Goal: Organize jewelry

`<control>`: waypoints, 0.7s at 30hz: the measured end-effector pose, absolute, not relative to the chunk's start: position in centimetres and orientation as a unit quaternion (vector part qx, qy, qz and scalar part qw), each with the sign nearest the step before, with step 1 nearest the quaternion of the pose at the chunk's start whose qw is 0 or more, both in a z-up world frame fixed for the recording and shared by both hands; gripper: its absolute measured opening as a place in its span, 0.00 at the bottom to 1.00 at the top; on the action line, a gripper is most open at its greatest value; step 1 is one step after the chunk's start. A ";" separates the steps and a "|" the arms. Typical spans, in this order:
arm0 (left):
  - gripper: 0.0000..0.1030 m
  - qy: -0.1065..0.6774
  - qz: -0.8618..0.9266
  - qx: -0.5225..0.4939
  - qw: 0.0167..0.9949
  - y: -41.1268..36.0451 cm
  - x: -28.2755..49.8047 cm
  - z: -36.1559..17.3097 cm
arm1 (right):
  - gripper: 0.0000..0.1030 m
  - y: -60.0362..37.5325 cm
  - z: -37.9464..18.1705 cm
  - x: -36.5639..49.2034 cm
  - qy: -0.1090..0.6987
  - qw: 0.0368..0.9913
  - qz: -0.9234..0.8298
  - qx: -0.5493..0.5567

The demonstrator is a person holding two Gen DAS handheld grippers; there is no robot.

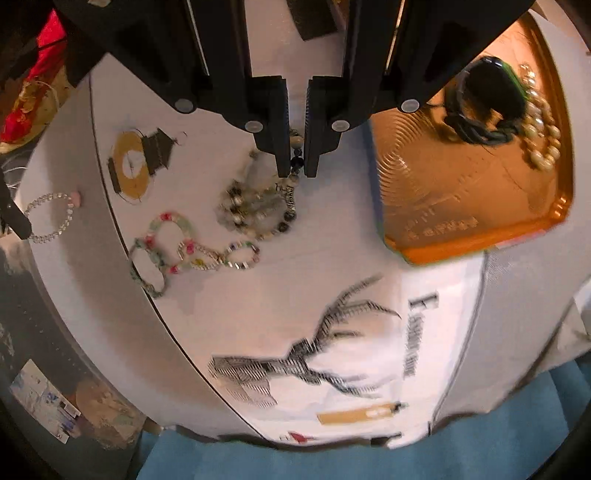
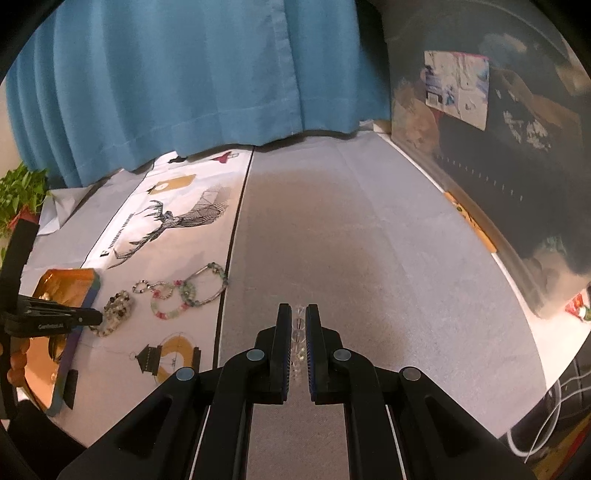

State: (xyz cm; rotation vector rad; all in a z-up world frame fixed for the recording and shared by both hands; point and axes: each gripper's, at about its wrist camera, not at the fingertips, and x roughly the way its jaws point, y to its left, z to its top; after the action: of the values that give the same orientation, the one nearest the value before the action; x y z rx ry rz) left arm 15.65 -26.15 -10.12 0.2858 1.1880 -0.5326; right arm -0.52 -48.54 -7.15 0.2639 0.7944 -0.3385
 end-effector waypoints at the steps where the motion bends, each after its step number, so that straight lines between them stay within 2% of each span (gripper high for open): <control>1: 0.06 0.535 -0.245 0.136 0.797 -26.1 15.6 -9.7 | 0.08 -48.6 -7.2 -0.5 0.384 0.900 -0.163 0.130; 2: 0.08 0.523 -0.250 0.135 0.803 -25.9 15.7 -9.4 | 0.08 -48.6 -7.3 -0.5 0.383 0.900 -0.162 0.131; 3: 0.14 0.516 -0.262 0.132 0.805 -25.9 15.7 -9.1 | 0.08 -48.7 -7.3 -0.5 0.384 0.900 -0.162 0.133; 4: 0.27 0.515 -0.272 0.129 0.803 -26.0 15.7 -8.9 | 0.08 -48.7 -7.4 -0.5 0.384 0.899 -0.161 0.134; 6: 0.46 0.507 -0.285 0.129 0.803 -26.2 15.6 -8.5 | 0.08 -48.9 -7.7 -0.5 0.387 0.898 -0.158 0.139; 10: 0.51 0.494 -0.306 0.145 0.801 -27.5 15.2 -8.6 | 0.08 -49.2 -8.4 -0.4 0.394 0.893 -0.160 0.145; 17: 0.50 0.494 -0.326 0.181 0.786 -29.7 14.6 -10.2 | 0.08 -50.4 -10.0 -0.1 0.408 0.885 -0.172 0.148; 18: 0.45 0.496 -0.328 0.180 0.784 -29.9 14.7 -10.4 | 0.08 -50.5 -10.2 -0.1 0.410 0.883 -0.173 0.148; 19: 0.29 0.497 -0.329 0.182 0.782 -29.9 14.7 -10.6 | 0.08 -50.7 -10.5 -0.1 0.412 0.882 -0.174 0.149; 21: 0.07 0.498 -0.330 0.191 0.779 -30.2 14.9 -11.0 | 0.08 -50.9 -10.9 0.0 0.415 0.880 -0.174 0.152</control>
State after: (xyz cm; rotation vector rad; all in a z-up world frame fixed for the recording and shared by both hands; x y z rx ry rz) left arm 14.88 -30.16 -11.01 0.4126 1.0768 -0.7139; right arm -0.01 -50.87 -10.88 0.3159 0.8659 -0.3625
